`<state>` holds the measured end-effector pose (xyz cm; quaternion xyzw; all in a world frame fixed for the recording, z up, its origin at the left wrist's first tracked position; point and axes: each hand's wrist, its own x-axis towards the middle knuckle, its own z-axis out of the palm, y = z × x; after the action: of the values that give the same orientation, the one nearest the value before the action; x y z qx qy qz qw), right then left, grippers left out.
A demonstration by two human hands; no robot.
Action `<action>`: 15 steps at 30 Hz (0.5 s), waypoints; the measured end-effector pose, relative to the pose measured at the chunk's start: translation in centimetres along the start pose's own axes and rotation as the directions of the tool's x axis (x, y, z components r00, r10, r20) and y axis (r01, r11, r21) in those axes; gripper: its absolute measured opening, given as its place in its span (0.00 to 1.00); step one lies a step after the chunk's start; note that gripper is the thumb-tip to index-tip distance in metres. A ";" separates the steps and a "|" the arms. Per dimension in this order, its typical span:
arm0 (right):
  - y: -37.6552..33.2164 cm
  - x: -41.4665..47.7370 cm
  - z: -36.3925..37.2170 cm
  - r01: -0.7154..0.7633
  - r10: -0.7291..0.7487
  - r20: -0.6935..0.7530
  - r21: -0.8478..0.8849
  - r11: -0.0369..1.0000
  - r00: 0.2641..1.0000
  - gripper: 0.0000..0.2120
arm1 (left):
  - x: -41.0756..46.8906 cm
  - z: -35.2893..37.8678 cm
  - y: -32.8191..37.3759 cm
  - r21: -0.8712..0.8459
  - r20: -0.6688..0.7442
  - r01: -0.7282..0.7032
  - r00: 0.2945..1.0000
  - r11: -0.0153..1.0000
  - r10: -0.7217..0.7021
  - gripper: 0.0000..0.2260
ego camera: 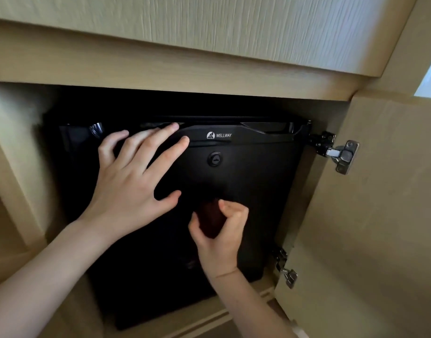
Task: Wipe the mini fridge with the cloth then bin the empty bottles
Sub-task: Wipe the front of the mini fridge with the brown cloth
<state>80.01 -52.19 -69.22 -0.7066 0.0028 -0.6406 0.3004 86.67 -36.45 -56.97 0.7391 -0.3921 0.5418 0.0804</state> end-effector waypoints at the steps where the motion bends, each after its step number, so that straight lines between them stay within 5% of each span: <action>1: 0.7 0.4 -0.6 -0.040 0.040 -0.017 0.018 0.999 0.999 0.20 | 0.1 0.0 0.1 -0.004 -0.001 0.002 1.000 1.000 -0.002 0.38; 3: 1.9 2.1 -1.9 -0.271 0.281 -0.154 0.081 0.959 0.947 0.20 | 0.2 -0.1 0.3 -0.016 0.004 0.004 1.000 1.000 -0.004 0.38; 5: 2.9 4.1 -3.2 -0.489 0.525 -0.305 0.192 0.851 0.794 0.19 | 0.2 -0.2 0.3 -0.013 0.018 0.009 1.000 1.000 -0.009 0.38; 7: 3.6 5.4 -4.0 -0.560 0.606 -0.406 0.241 0.793 0.684 0.19 | 0.1 -0.3 0.3 0.002 0.030 0.008 1.000 1.000 -0.008 0.39; 9: 2.9 5.6 -3.4 -0.560 0.609 -0.451 0.255 0.789 0.652 0.19 | 0.0 -0.5 0.4 0.005 0.043 0.000 0.999 1.000 0.000 0.40; 11: 0.8 4.5 -1.5 -0.505 0.553 -0.421 0.230 0.832 0.719 0.19 | 0.1 -0.7 0.4 0.004 0.049 -0.004 0.999 1.000 0.004 0.41; 15: -3.4 0.7 1.7 -0.210 0.218 -0.158 0.065 0.976 0.963 0.22 | 0.1 -0.9 -0.2 0.015 0.069 -0.018 0.997 1.000 0.017 0.42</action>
<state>80.42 -48.95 -67.08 -0.6397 0.0886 -0.6603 0.3833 86.14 -35.89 -56.50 0.7543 -0.3969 0.5200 0.0562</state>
